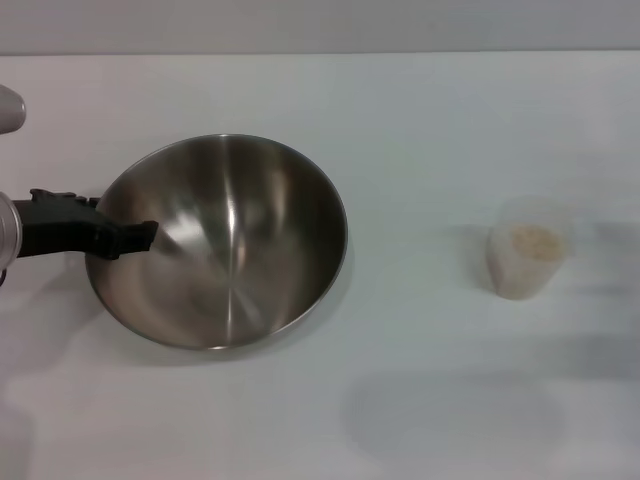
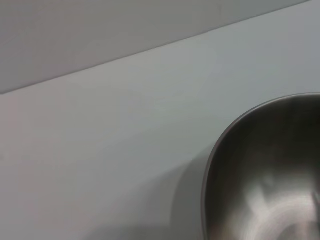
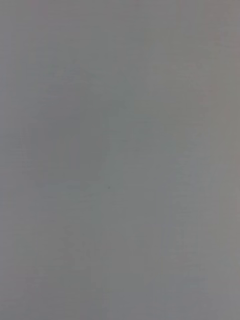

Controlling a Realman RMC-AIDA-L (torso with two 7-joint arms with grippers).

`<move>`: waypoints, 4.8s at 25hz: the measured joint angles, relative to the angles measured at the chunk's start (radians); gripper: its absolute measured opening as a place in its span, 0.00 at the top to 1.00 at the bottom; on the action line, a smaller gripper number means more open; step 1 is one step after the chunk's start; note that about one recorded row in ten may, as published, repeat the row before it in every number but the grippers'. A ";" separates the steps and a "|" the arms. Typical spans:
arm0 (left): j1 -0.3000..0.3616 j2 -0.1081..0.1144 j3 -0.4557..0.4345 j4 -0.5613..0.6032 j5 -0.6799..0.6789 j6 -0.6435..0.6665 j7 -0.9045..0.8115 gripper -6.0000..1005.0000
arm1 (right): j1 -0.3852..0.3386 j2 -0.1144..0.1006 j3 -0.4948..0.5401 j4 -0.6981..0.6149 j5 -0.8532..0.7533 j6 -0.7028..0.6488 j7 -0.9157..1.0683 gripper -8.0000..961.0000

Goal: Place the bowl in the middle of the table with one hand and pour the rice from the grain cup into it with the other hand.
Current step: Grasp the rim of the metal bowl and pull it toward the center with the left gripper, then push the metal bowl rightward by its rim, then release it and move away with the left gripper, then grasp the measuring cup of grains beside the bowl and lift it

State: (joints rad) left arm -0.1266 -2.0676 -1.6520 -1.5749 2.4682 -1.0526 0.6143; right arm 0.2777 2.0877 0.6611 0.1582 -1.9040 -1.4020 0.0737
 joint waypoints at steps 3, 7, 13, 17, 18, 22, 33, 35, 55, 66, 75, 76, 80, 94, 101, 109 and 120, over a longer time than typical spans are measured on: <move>-0.010 0.002 0.000 0.006 0.000 -0.010 0.006 0.42 | 0.000 0.000 0.000 0.001 0.000 0.000 0.000 0.13; -0.026 0.003 -0.001 0.024 0.000 -0.018 0.008 0.52 | 0.001 0.000 0.000 0.001 0.000 0.000 0.000 0.13; -0.030 0.003 -0.008 0.021 -0.001 -0.022 0.002 0.70 | 0.002 0.000 0.000 0.001 0.000 0.000 0.000 0.13; -0.031 0.002 -0.007 0.019 -0.001 -0.021 0.001 0.82 | 0.001 0.000 0.000 0.001 0.000 0.000 0.000 0.13; -0.031 0.002 -0.006 0.020 -0.001 -0.021 0.001 0.85 | 0.001 0.000 0.000 0.001 0.000 0.000 0.000 0.13; -0.034 0.001 -0.006 0.021 -0.002 -0.021 0.001 0.94 | 0.000 0.000 0.000 0.001 0.000 0.000 0.000 0.13; -0.098 0.005 -0.016 0.028 0.009 -0.115 -0.028 0.94 | 0.000 0.000 0.000 0.001 0.001 0.000 0.000 0.13; -0.115 0.004 -0.025 0.028 0.015 -0.140 -0.031 0.94 | 0.000 0.000 -0.001 0.001 0.001 0.000 0.000 0.12; -0.353 0.004 -0.134 0.114 0.028 -0.367 -0.062 0.96 | 0.008 0.000 -0.002 0.001 0.000 0.000 0.000 0.13; -0.489 0.000 -0.144 0.263 0.018 -0.332 -0.065 0.93 | 0.007 0.000 -0.002 0.001 0.000 0.000 0.000 0.12; -0.565 -0.002 -0.139 0.366 0.001 -0.271 -0.058 0.90 | 0.004 0.000 -0.002 0.001 -0.001 0.001 0.000 0.13; -0.576 -0.002 -0.135 0.400 -0.015 -0.246 -0.052 0.90 | 0.003 0.000 -0.002 0.001 -0.001 0.002 0.000 0.12; -0.593 -0.002 -0.131 0.448 -0.022 -0.213 -0.045 0.89 | 0.003 0.000 -0.001 0.001 -0.001 0.002 0.000 0.13; -0.596 0.000 -0.109 0.507 -0.023 -0.141 -0.041 0.85 | 0.005 0.000 -0.002 0.001 -0.001 0.002 0.000 0.12; -0.596 0.000 -0.112 0.503 -0.024 -0.136 -0.040 0.84 | 0.005 0.000 -0.002 0.001 -0.001 0.001 0.000 0.13; -0.584 -0.001 -0.117 0.432 -0.059 -0.126 -0.018 0.68 | 0.003 0.000 -0.001 0.001 -0.001 0.001 0.000 0.13; -0.180 0.001 0.144 -0.080 0.151 0.584 -0.005 0.26 | 0.000 0.000 -0.002 0.001 -0.001 0.001 0.000 0.13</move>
State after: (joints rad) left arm -0.3065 -2.0664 -1.5081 -1.6547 2.6191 -0.4686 0.6096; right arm 0.2779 2.0877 0.6595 0.1596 -1.9052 -1.4006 0.0735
